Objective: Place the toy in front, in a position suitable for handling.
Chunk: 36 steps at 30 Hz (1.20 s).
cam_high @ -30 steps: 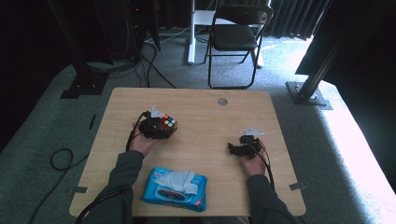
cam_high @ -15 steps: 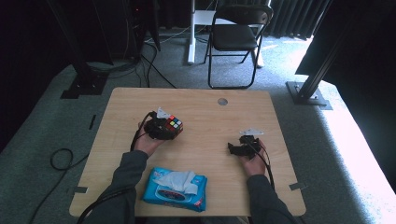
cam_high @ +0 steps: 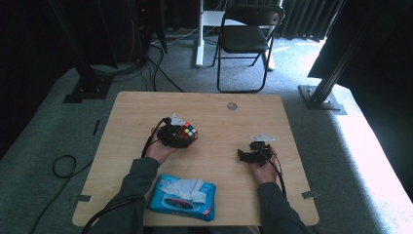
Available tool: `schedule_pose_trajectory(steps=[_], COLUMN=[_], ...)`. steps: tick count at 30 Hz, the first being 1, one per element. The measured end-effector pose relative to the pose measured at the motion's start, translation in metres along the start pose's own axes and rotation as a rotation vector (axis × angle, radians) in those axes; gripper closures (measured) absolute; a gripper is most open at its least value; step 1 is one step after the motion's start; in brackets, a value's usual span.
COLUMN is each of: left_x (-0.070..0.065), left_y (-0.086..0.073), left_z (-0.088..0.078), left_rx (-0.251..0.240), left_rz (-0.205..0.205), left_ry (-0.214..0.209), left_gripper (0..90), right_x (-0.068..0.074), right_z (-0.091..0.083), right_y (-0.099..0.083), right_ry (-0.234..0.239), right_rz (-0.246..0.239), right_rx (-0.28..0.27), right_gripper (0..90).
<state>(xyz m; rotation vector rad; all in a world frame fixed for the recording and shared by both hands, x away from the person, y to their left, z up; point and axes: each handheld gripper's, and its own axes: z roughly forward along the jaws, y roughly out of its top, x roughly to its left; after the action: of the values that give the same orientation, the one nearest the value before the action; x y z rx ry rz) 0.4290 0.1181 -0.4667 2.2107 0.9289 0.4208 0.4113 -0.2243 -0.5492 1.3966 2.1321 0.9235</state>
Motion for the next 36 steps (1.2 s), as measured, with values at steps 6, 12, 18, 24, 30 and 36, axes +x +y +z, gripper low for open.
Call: schedule_pose_trajectory(steps=[6,12,18,24,30,36], left_x=[-0.006,-0.009,-0.012,-0.015,-0.018,-0.02], left_y=[0.001,0.003,0.003,0.003,0.001,-0.001], left_z=[0.005,0.008,0.01,0.015,0.021,0.026], left_rx=[0.009,0.019,0.004,0.01,0.03,0.04], left_rz=[0.013,0.035,0.04,0.056,0.075,0.089], left_ry=[-0.011,-0.02,-0.048,-0.063,-0.069,-0.088], left_gripper=[34.0,34.0,34.0,34.0,34.0,34.0], right_x=[0.0,0.0,0.0,0.0,0.0,0.0], right_z=[0.0,0.0,0.0,0.0,0.0,0.0], right_y=[0.0,0.0,0.0,0.0,0.0,0.0], right_ry=[0.0,0.001,0.001,0.001,0.001,0.0], right_rz=[0.001,0.0,0.0,-0.001,-0.002,-0.002], right_rx=[0.0,-0.001,-0.001,-0.001,-0.001,0.0], right_gripper=[15.9,15.9,15.9,15.9,15.9,15.9])
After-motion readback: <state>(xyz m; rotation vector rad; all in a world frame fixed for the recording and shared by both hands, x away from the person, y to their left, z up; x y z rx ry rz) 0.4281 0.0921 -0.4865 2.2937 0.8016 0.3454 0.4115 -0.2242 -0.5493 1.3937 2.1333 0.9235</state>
